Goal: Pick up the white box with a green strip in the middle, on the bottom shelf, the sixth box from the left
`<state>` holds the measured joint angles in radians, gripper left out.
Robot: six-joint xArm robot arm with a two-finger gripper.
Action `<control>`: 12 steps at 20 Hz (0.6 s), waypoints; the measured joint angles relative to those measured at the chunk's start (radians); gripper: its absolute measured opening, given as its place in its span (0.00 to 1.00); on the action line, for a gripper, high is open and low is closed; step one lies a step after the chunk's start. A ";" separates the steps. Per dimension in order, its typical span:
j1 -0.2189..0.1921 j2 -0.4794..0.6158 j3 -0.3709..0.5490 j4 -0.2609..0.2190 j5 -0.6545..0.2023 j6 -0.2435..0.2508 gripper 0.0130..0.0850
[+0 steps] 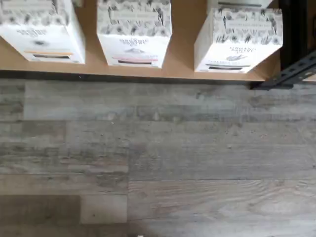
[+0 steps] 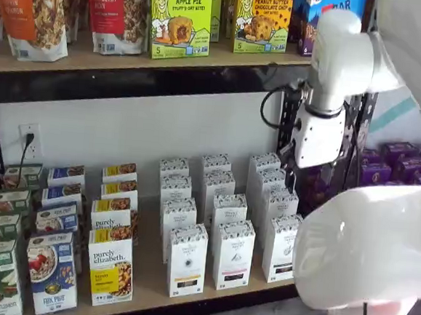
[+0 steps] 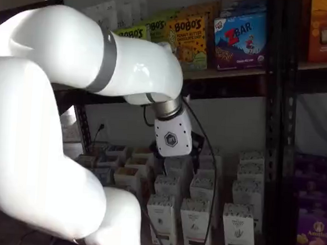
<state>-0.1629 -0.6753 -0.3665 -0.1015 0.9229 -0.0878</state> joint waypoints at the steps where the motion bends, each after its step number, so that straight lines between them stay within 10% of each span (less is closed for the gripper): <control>1: -0.001 0.027 0.009 -0.001 -0.033 0.001 1.00; 8: -0.013 0.211 0.048 -0.047 -0.219 0.036 1.00; 12: -0.031 0.297 0.068 0.007 -0.317 -0.018 1.00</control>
<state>-0.1936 -0.3779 -0.2981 -0.0946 0.6064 -0.1056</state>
